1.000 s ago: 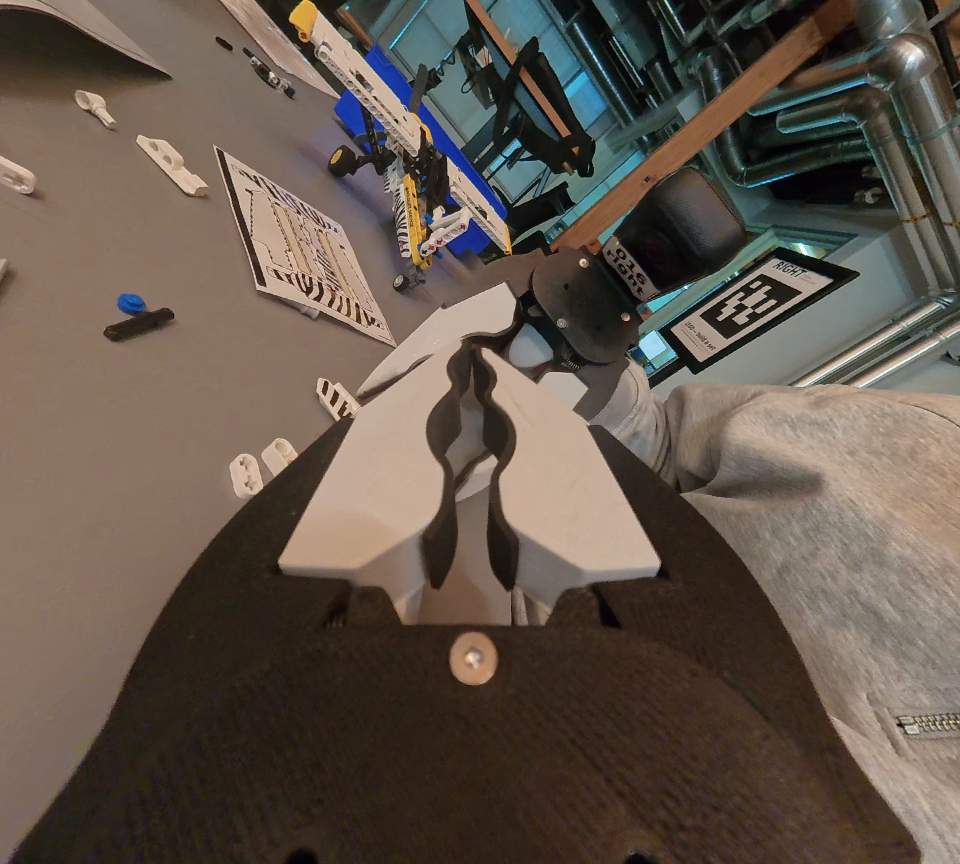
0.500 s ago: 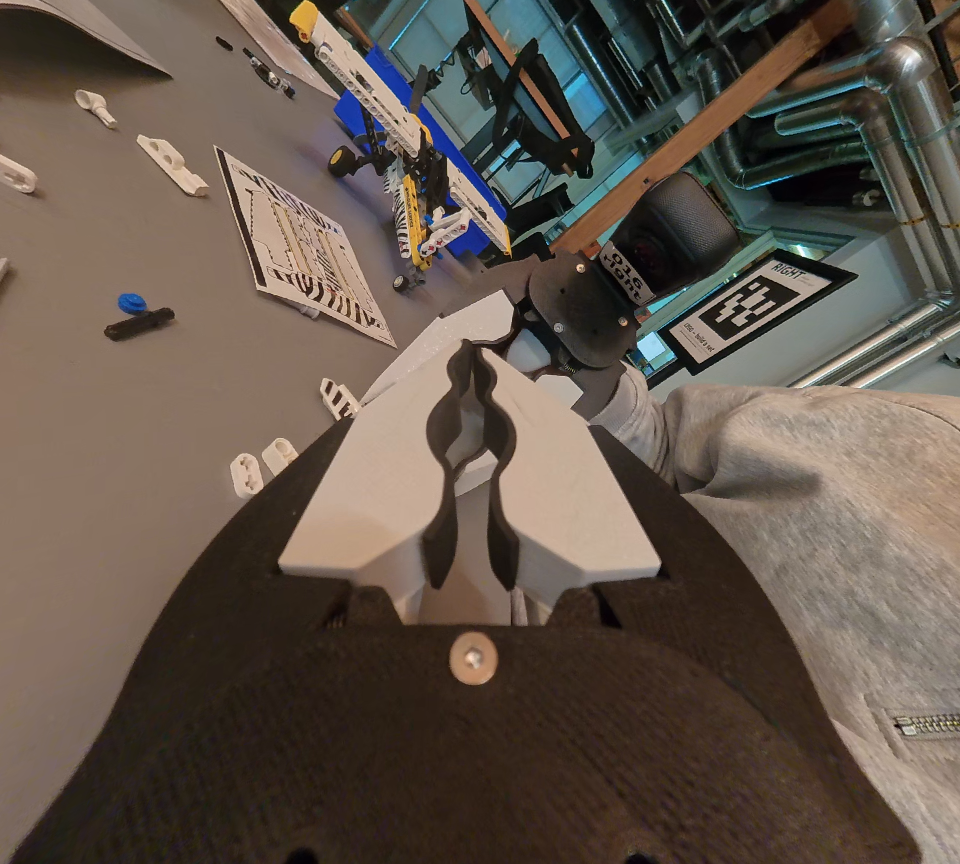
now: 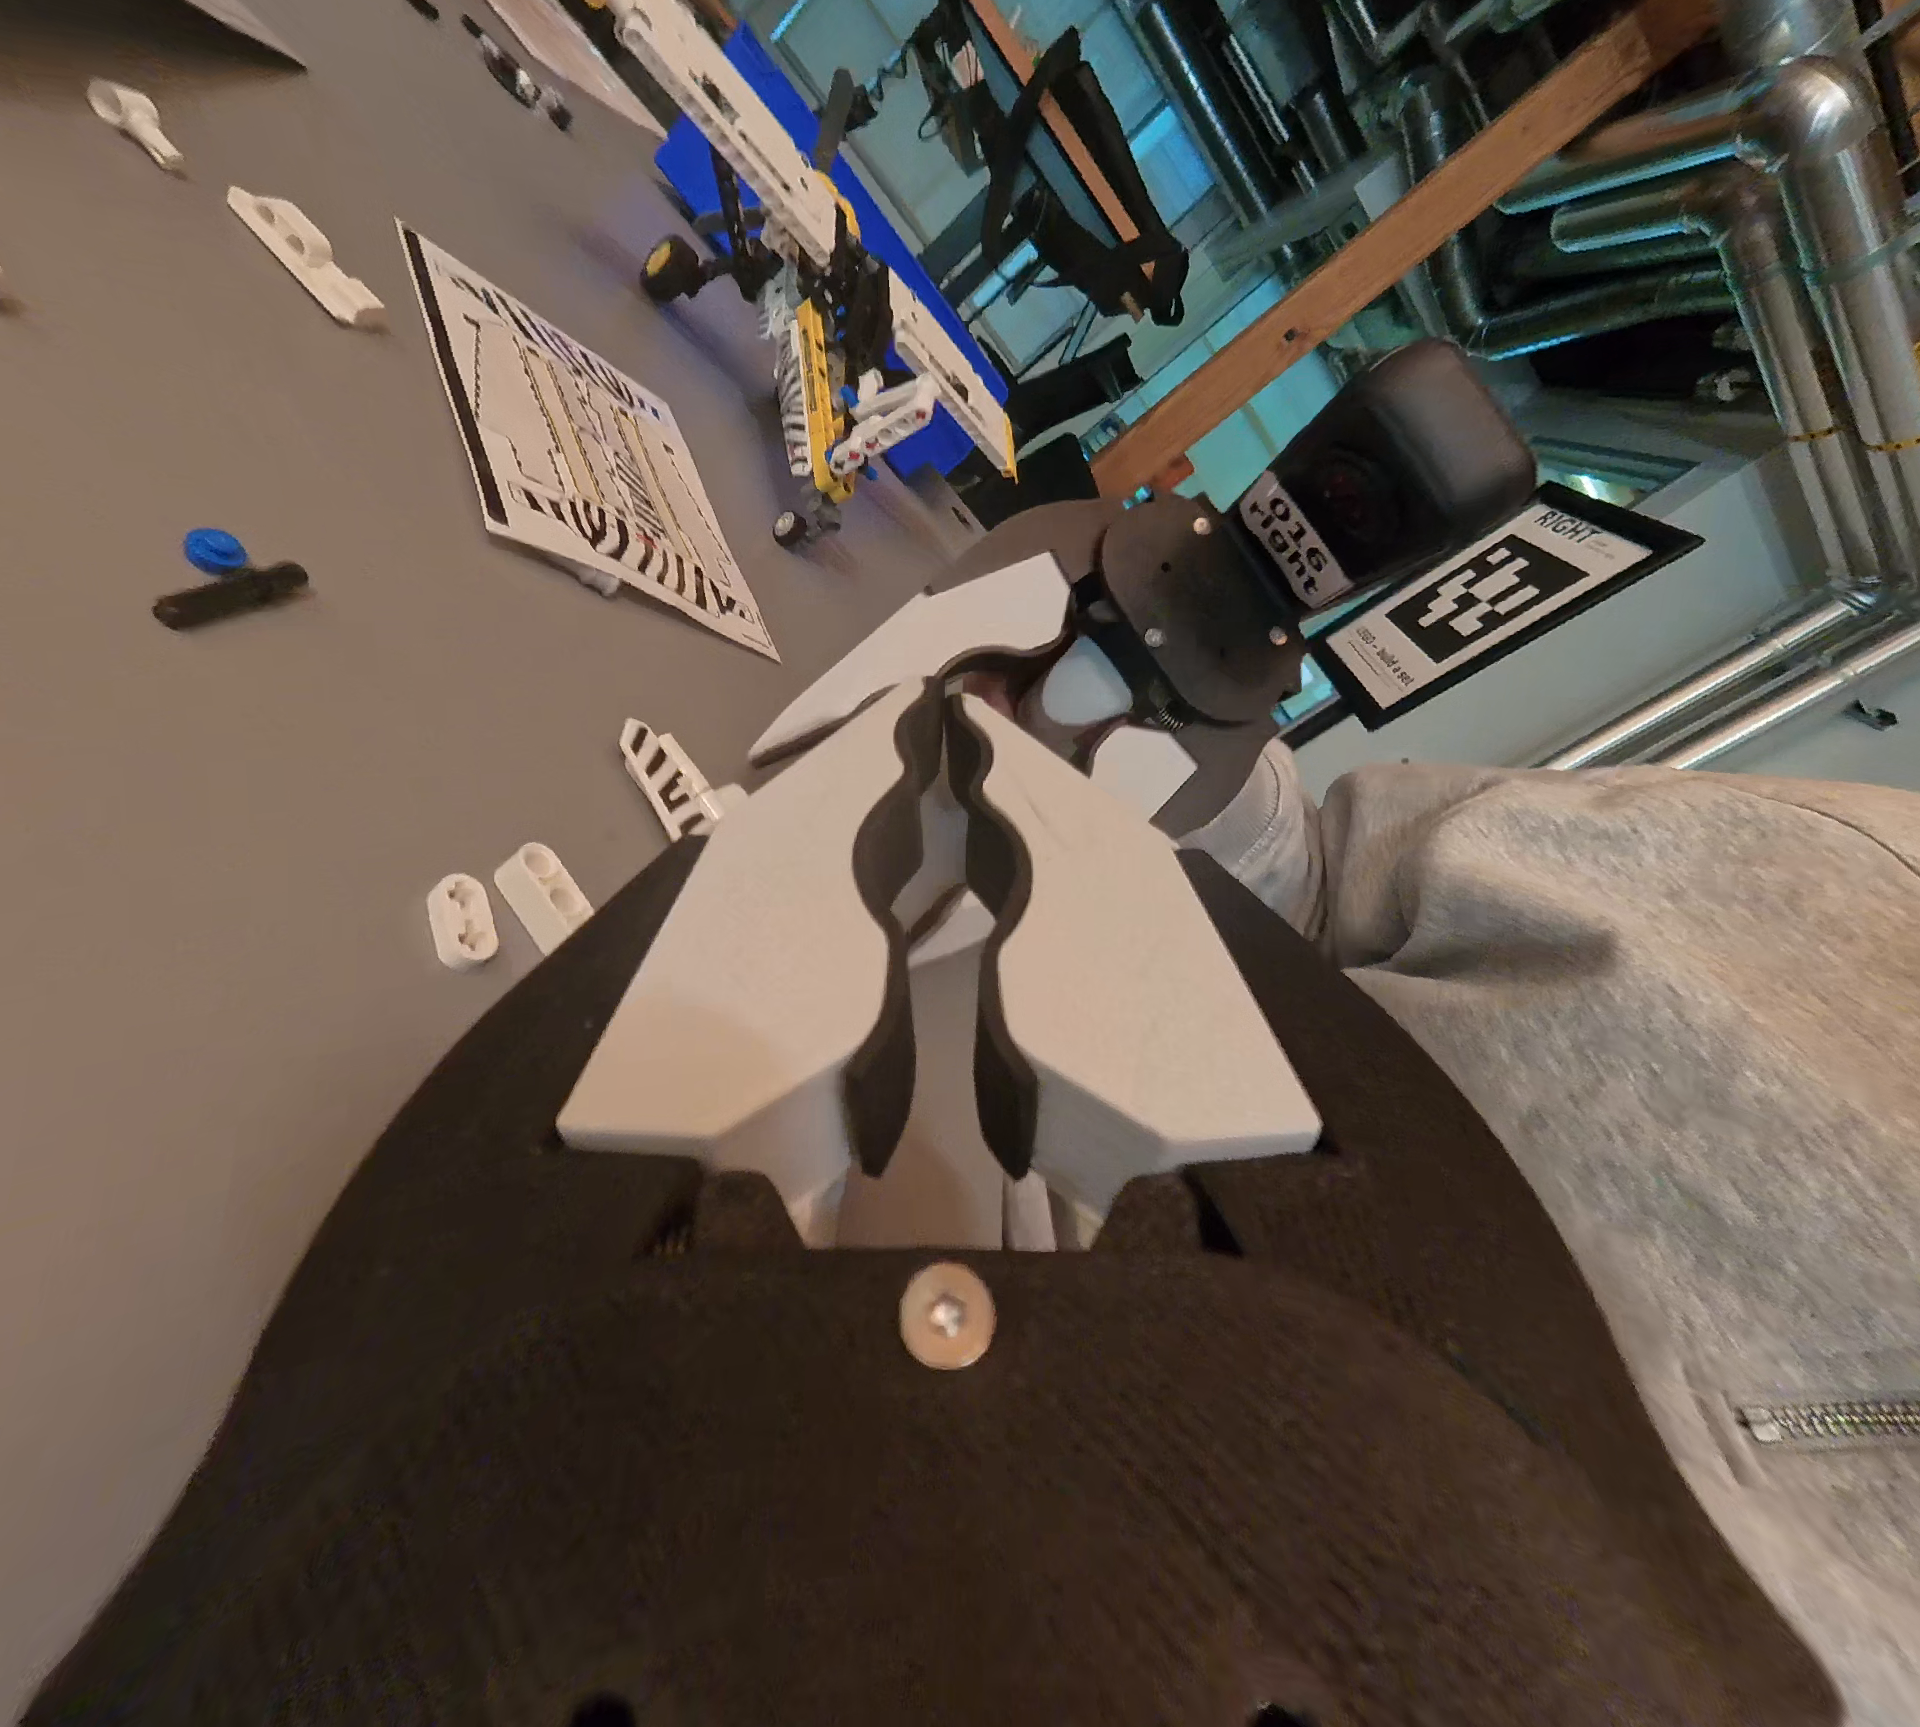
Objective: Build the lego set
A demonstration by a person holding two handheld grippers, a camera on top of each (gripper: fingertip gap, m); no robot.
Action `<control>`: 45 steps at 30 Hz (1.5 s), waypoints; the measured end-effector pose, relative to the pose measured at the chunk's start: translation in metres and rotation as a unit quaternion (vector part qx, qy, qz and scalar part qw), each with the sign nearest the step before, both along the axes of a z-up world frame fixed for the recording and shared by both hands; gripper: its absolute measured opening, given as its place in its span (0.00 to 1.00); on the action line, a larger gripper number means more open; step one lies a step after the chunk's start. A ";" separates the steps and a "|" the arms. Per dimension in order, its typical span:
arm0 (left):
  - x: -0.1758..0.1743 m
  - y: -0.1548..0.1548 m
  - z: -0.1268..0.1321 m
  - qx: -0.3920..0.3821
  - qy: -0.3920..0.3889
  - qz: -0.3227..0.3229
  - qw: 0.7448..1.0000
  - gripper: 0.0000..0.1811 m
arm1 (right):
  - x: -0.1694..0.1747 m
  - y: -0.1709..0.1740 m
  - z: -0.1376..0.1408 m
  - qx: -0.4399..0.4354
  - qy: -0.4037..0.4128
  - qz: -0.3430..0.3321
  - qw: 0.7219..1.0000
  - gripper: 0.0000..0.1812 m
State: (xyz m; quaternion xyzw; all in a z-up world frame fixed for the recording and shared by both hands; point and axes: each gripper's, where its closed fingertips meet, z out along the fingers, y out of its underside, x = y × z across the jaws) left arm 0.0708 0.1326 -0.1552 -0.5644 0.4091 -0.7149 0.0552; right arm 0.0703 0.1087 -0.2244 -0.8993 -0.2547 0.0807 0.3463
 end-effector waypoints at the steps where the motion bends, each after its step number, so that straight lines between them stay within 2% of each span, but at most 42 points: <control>1: -0.001 -0.002 -0.001 0.001 0.004 -0.004 1.000 0.00 | 0.000 -0.002 0.002 0.006 0.007 -0.005 1.000 0.31; 4: -0.002 -0.004 -0.008 0.013 0.028 -0.007 0.999 0.00 | -0.001 -0.010 0.002 0.018 0.023 -0.019 0.999 0.28; 9: -0.010 -0.007 -0.027 0.058 0.126 -0.015 0.990 0.00 | -0.004 -0.022 -0.001 0.029 0.028 -0.046 0.998 0.22; 12: -0.017 -0.012 -0.029 0.060 0.157 -0.030 0.985 0.00 | -0.014 -0.027 -0.004 0.031 0.050 -0.045 0.997 0.21; 16: -0.022 -0.015 -0.047 0.079 0.207 -0.036 0.974 0.00 | -0.018 -0.027 -0.007 0.035 0.064 -0.045 0.996 0.19; 21: -0.019 -0.025 -0.053 0.086 0.215 -0.048 0.972 0.00 | -0.016 -0.026 -0.006 0.032 0.086 -0.049 0.995 0.19; 26: -0.014 -0.040 -0.049 0.083 0.198 -0.071 0.974 0.00 | -0.011 -0.028 -0.006 0.037 0.073 -0.056 0.995 0.21; 29: -0.013 -0.038 -0.038 0.108 0.170 -0.063 0.978 0.00 | -0.011 -0.027 -0.003 0.046 0.075 -0.056 0.995 0.21; 31: -0.012 -0.027 -0.035 0.140 0.155 -0.036 0.977 0.01 | -0.012 -0.026 -0.001 0.054 0.075 -0.054 0.994 0.20; 32: -0.011 -0.021 -0.035 0.158 0.145 -0.023 0.976 0.03 | -0.014 -0.025 -0.002 0.056 0.075 -0.052 0.994 0.20; 33: -0.010 -0.015 -0.035 0.175 0.136 -0.009 0.975 0.10 | -0.014 -0.025 -0.003 0.056 0.071 -0.050 0.995 0.20; 34: -0.007 -0.008 -0.033 0.191 0.125 0.009 0.974 0.26 | -0.015 -0.025 -0.004 0.054 0.066 -0.048 0.995 0.20; 35: -0.004 -0.003 -0.030 0.209 0.107 0.026 0.972 0.36 | -0.015 -0.025 -0.005 0.054 0.061 -0.046 0.996 0.19; 36: -0.002 -0.001 -0.027 0.227 0.090 0.035 0.969 0.39 | -0.015 -0.025 -0.005 0.055 0.057 -0.045 0.996 0.19; 39: 0.002 0.000 -0.025 0.303 0.062 0.022 0.951 0.45 | -0.016 -0.025 -0.005 0.058 0.053 -0.044 0.996 0.15; 42: 0.007 0.006 -0.040 0.394 0.076 -0.028 0.916 0.47 | -0.015 -0.023 -0.006 0.057 0.046 -0.049 0.996 0.17; 45: 0.020 0.003 -0.040 0.422 0.048 -0.090 0.901 0.47 | -0.019 -0.016 -0.006 0.059 0.041 -0.051 0.996 0.19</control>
